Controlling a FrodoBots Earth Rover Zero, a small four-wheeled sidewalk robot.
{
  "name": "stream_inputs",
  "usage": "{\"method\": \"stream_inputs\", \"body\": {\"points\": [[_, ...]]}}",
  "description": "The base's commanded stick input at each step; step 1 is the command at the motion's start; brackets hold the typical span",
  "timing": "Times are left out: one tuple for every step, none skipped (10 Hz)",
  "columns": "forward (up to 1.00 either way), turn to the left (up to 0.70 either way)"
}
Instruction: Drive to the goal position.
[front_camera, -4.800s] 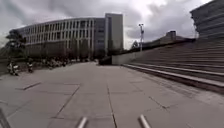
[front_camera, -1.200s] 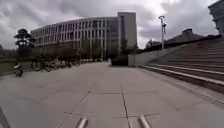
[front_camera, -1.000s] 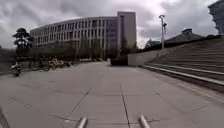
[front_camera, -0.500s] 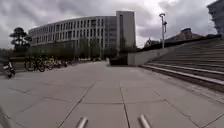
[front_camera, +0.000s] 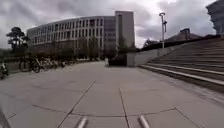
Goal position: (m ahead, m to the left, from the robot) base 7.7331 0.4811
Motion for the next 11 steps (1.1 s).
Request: {"method": "stream_inputs", "body": {"points": [[0.70,0.00],[0.70,0.00],[0.70,0.00],[0.70,0.00],[0.70,0.00],[0.70,0.00],[0.70,0.00],[0.70,0.00],[0.70,0.00],[0.70,0.00],[0.70,0.00]]}}
